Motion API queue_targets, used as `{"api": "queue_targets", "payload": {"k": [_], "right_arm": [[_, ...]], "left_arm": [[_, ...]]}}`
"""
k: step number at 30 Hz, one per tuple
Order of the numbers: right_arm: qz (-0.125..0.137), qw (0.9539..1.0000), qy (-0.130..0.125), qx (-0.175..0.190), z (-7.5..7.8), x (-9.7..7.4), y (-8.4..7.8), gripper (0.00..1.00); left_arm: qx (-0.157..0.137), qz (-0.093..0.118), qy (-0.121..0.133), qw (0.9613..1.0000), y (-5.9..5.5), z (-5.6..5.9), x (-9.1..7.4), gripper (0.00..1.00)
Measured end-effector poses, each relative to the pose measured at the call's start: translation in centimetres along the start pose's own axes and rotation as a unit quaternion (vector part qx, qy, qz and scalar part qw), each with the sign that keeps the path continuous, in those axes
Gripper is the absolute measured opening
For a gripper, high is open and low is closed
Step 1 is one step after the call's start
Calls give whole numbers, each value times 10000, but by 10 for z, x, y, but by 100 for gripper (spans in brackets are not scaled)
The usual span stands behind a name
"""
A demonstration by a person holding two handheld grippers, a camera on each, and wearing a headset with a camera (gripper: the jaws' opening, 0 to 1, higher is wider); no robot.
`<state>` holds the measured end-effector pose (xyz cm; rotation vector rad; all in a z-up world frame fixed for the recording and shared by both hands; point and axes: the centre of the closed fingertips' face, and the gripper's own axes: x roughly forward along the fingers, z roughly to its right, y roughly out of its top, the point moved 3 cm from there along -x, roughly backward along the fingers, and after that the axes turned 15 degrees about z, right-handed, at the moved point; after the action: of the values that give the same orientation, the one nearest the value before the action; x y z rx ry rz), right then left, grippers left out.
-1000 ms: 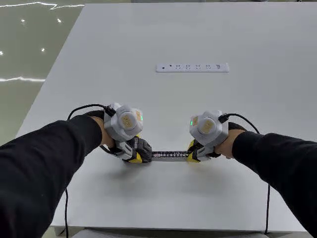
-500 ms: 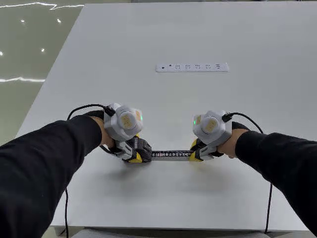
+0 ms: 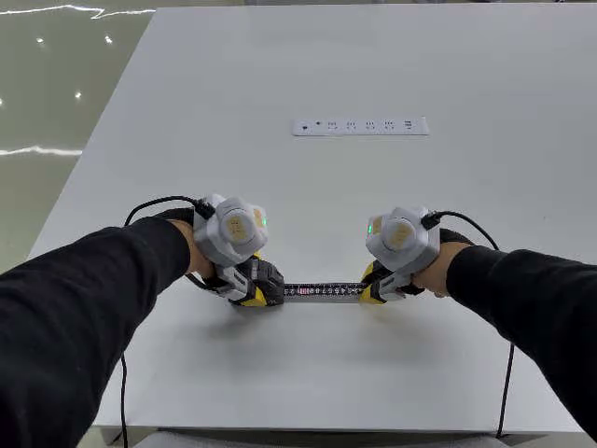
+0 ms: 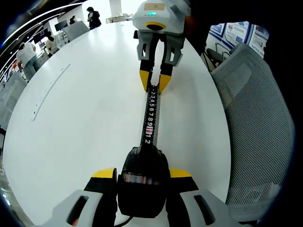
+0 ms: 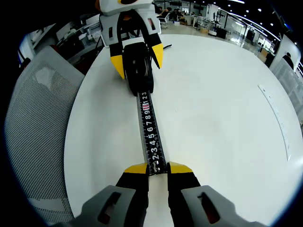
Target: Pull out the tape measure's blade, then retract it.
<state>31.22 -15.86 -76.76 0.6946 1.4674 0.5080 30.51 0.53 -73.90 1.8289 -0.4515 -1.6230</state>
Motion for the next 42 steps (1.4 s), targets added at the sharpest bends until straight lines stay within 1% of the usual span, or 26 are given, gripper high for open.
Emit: {"api": "queue_targets", "payload": {"k": [17,42], "right_arm": [[-5,10000,-43,57,1,-6,-5,10],[-5,9999,-82,128,3,-13,-11,10]], "left_arm": [[-34,33,22,10000,-1,-1,0,36],[-12,22,21,10000,0,-1,0,36]]}}
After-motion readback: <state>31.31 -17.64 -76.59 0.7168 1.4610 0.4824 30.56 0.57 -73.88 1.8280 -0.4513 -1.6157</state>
